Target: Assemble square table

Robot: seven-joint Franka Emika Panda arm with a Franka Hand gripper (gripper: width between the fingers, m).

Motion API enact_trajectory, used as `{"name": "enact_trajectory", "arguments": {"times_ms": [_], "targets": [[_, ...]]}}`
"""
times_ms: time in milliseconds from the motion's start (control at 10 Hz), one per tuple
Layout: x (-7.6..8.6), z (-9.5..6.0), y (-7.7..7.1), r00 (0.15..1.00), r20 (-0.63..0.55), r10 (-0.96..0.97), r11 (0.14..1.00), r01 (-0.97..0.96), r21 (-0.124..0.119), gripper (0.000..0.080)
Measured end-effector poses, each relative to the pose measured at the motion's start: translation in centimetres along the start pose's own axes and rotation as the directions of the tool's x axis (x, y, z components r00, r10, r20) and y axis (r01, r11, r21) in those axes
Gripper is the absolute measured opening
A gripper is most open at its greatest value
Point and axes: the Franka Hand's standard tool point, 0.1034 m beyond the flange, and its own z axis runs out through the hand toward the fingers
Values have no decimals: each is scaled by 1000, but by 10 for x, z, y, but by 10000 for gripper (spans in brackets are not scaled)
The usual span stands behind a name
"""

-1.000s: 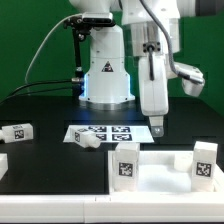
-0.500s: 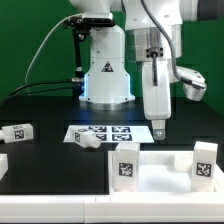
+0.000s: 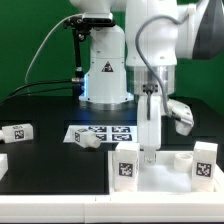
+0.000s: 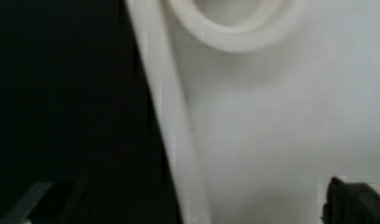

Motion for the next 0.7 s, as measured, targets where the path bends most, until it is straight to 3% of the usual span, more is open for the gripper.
{"name": "enact_trajectory", "arguments": {"times_ms": [100,200,400,500,600,700], "targets": [[-1,4,0,1000,0,-1,1000,1,-14,649],[-1,3,-1,1000,0,-6,1000,6,-11,649],[-1,4,0,1000,-1,-8,1000,8,-13,414],[0,4,0,1000,-1,-9,1000,9,-13,414],[0,5,0,1000,-2,-10,1000,10,-14,230],[0,5,1,1000,-2,-11,1000,11,-18,98]]}}
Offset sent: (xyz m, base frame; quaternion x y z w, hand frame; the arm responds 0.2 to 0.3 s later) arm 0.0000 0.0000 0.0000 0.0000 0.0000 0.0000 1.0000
